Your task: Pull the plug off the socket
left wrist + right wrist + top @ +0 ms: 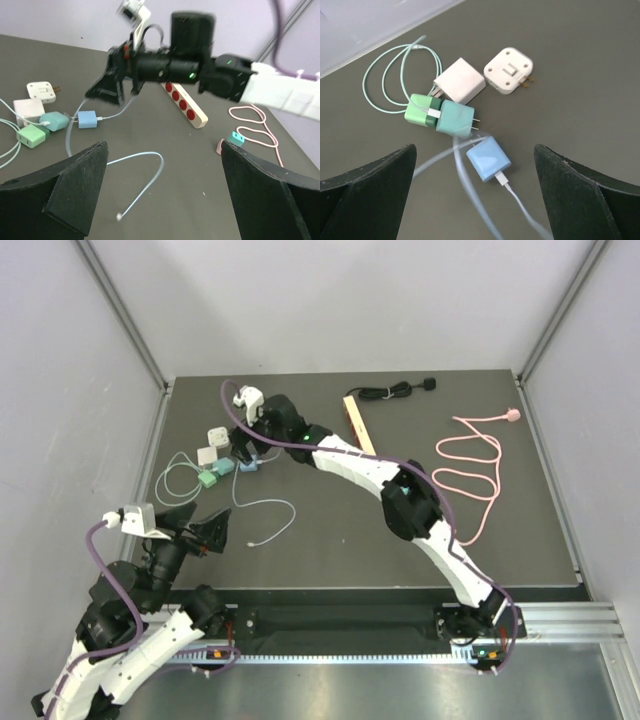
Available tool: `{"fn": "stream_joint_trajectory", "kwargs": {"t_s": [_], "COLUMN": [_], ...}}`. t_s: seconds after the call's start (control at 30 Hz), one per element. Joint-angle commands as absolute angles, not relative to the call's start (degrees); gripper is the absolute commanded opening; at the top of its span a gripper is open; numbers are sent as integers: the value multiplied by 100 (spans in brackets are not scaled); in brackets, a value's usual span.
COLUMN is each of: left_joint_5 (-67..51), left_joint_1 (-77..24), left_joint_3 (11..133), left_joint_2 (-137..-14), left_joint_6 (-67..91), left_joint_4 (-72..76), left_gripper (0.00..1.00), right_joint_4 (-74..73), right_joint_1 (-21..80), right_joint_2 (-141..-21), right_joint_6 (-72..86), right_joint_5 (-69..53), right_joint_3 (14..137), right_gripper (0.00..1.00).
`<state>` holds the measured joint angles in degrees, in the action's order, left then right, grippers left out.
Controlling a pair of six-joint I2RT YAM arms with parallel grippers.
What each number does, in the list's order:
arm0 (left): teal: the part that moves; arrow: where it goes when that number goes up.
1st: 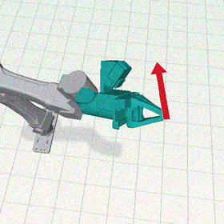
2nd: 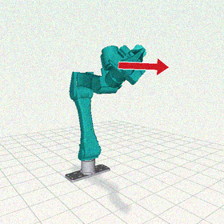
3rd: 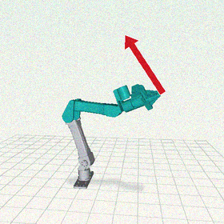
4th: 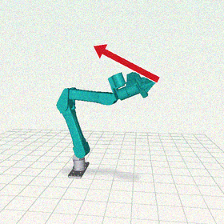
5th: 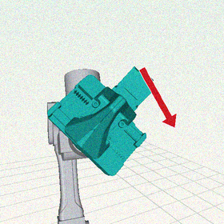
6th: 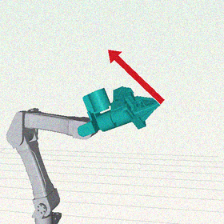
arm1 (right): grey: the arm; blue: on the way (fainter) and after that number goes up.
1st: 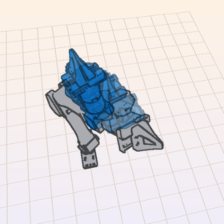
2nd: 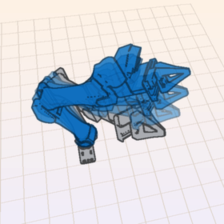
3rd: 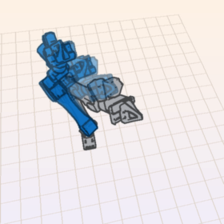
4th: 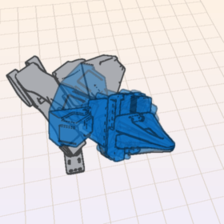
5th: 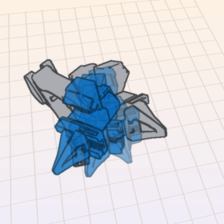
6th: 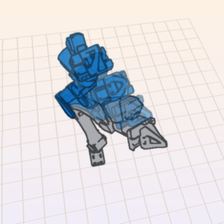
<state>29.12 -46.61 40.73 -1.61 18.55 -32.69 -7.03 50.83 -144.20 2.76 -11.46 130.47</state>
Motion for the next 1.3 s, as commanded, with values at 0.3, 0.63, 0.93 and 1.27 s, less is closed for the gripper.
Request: {"fn": "stream_joint_trajectory", "kwargs": {"t_s": [0.3,0.63,0.93,1.27], "left_joint_5": [2637,1223,-684,-826], "left_joint_1": [-4658,-4658,-4667,-4667], "left_joint_3": [4122,3753,4042,4702], "left_joint_2": [-149,-1554,-4181,-6520], "left_joint_6": [2619,2514,2030,2425], "left_joint_4": [-3375,-2348,-880,147], "left_gripper": [99,99,97,95], "right_joint_4": [-2872,-4832,-4035,-3279], "right_joint_1": [4878,4141,2550,1583], "right_joint_2": [-12614,-10725,-8044,-6320], "right_joint_6": [-3144,-5105,-4133,-3665], "right_joint_5": [-2267,-3462,-3176,-2039], "right_joint_3": [12103,11015,7597,4765], "right_gripper": [100,100,100,100]}}
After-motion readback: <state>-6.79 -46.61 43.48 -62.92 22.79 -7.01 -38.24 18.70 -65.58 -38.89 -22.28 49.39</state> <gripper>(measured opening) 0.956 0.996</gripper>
